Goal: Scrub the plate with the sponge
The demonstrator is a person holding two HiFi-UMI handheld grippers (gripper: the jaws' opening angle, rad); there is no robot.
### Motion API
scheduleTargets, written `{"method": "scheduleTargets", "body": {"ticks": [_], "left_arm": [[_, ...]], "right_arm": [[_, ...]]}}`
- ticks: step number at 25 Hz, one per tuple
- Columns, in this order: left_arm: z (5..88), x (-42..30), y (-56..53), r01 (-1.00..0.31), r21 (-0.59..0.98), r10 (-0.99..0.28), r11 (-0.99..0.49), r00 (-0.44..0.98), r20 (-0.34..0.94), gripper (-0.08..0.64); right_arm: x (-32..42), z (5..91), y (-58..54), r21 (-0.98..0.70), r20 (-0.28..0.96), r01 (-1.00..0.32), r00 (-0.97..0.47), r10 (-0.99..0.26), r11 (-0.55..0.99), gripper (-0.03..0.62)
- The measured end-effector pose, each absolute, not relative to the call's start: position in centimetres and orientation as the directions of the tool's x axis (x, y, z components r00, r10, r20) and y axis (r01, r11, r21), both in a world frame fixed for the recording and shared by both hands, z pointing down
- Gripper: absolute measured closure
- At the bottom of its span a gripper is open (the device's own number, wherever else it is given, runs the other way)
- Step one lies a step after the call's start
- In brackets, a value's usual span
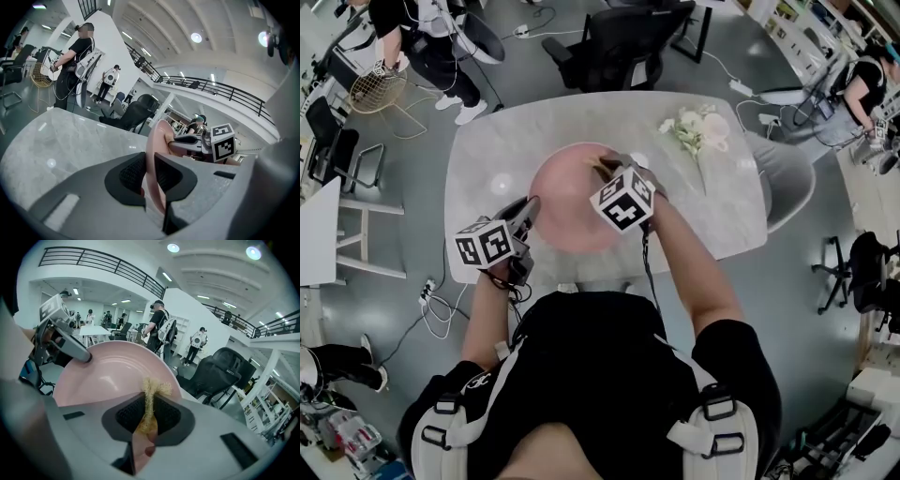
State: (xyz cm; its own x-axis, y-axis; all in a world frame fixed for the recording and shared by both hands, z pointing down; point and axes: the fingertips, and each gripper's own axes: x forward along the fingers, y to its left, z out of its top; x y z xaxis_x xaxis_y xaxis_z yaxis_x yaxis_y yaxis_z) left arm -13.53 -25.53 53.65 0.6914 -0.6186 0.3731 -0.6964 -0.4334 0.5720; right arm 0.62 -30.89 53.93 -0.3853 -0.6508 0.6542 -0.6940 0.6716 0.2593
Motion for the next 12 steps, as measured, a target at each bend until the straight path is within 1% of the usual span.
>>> {"method": "scheduleTargets", "body": {"ticks": [4,7,12], "left_arm": [[54.1,-14.4,-25.3,-0.697,0.601,-0.632,-0.391,0.678,0.375,0.515],[54.4,-15.3,-25.2,-0.712,0.603,-0.648,-0.361,0.656,0.387,0.516],[55.0,-16.5,-26.0,-0.729,0.613,-0.676,-0.303,0.618,0.401,0.517]], "right_arm": [[-0.3,54.9,-29.6,0.278,0.669,-0.665,-0.383,-0.637,0.693,0.538],[-1.8,55.9,-28.0,0.276,0.689,-0.624,-0.402,-0.603,0.731,0.538],[-5.3,58.9,-23.7,0.262,0.742,-0.479,-0.456,-0.492,0.838,0.538]]}}
